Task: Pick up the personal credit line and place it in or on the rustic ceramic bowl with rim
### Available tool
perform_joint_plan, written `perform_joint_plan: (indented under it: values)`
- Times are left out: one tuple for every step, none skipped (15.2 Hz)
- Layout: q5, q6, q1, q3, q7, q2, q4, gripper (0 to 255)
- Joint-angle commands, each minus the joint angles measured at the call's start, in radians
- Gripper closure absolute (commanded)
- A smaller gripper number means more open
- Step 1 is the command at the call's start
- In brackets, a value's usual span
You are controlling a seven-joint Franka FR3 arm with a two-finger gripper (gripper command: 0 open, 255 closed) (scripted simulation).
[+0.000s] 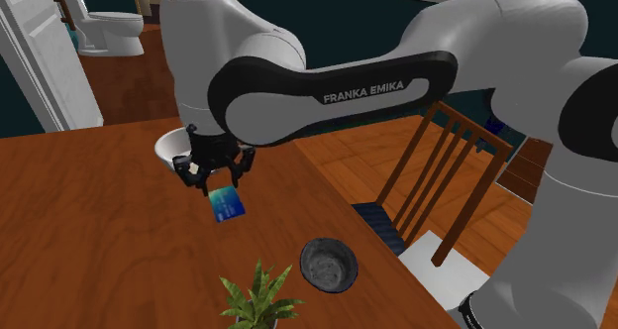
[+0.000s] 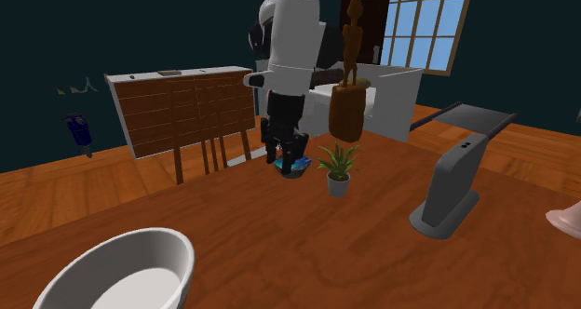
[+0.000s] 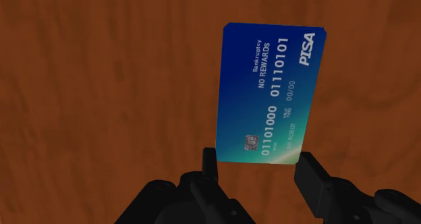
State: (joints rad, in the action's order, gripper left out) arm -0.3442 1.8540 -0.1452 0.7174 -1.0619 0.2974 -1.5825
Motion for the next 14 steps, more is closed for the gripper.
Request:
perform_joint_plan:
  values:
    - [0.052, 0.026, 0.042, 0.012, 0.025, -0.081, -0.086, 255]
    - [0.087, 0.046, 0.067, 0.018, 0.043, -0.135, -0.143, 255]
    - [0.125, 0.063, 0.088, 0.021, 0.065, -0.19, -0.197, 255]
    - [0.165, 0.078, 0.105, 0.021, 0.089, -0.245, -0.249, 255]
    - [0.205, 0.091, 0.118, 0.018, 0.115, -0.3, -0.299, 255]
    - [0.245, 0.101, 0.126, 0.01, 0.143, -0.355, -0.347, 255]
    - [0.284, 0.108, 0.128, -0.001, 0.171, -0.41, -0.393, 255]
    - [0.321, 0.113, 0.127, -0.015, 0.198, -0.463, -0.437, 255]
    - [0.355, 0.115, 0.121, -0.032, 0.225, -0.514, -0.479, 255]
    - [0.386, 0.115, 0.113, -0.049, 0.25, -0.564, -0.52, 255]
    - [0.414, 0.114, 0.103, -0.068, 0.273, -0.613, -0.56, 255]
    - [0.438, 0.11, 0.09, -0.087, 0.295, -0.66, -0.598, 255]
    - [0.46, 0.104, 0.077, -0.107, 0.315, -0.706, -0.635, 255]
    - [0.48, 0.097, 0.063, -0.126, 0.333, -0.752, -0.671, 255]
